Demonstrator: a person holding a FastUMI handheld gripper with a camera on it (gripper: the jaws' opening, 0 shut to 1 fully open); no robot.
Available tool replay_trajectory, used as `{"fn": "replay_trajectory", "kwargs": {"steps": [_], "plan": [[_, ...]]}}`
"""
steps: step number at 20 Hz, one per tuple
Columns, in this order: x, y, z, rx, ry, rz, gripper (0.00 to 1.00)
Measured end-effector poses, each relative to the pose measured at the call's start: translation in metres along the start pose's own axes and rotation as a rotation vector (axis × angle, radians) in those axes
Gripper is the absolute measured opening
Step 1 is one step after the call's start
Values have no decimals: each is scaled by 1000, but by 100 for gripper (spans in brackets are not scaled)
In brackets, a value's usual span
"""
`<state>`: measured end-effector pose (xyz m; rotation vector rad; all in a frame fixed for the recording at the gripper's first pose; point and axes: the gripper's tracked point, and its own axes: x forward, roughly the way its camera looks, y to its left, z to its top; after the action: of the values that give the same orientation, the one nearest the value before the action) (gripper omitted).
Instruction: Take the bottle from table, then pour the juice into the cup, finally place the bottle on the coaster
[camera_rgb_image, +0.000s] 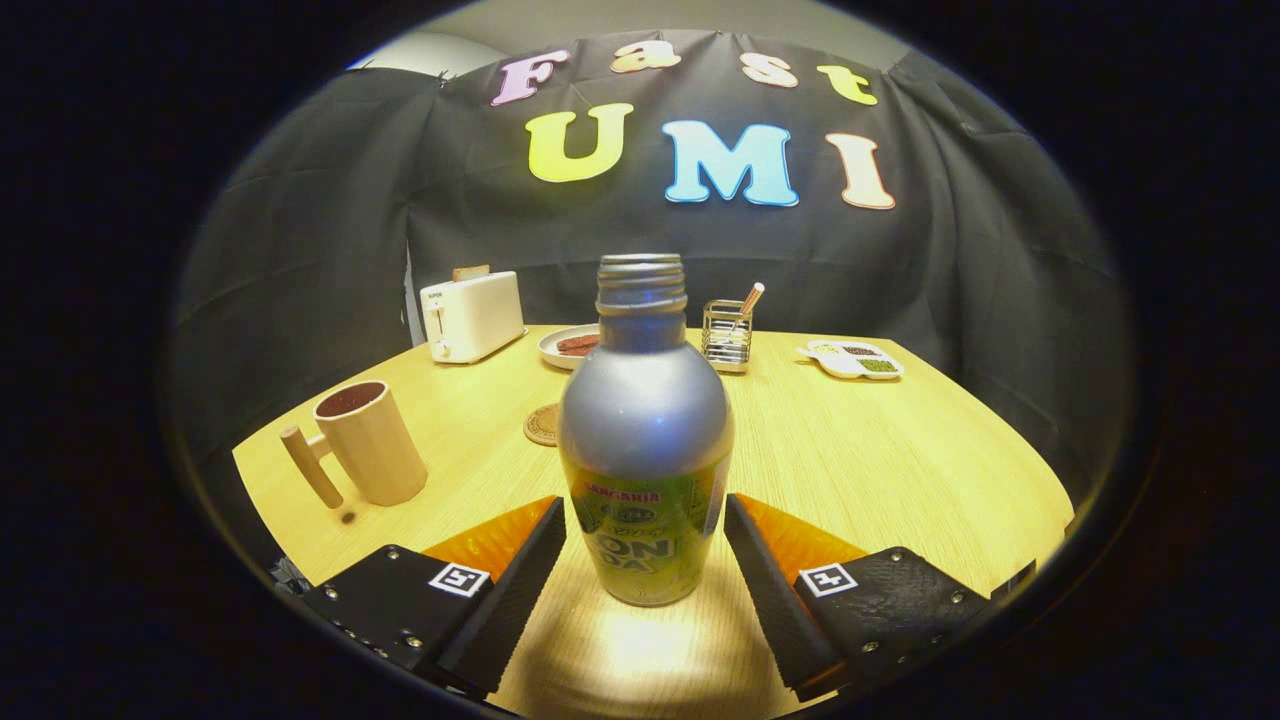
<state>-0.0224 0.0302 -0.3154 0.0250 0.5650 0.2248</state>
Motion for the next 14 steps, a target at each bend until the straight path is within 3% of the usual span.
{"fn": "replay_trajectory", "kwargs": {"steps": [4, 8, 11, 14], "plan": [[3, 1, -2, 9, 7, 4, 97], [7, 2, -2, 12, 9, 2, 81], [5, 1, -3, 11, 23, -2, 80], [5, 6, -2, -13, 44, 8, 71]]}}
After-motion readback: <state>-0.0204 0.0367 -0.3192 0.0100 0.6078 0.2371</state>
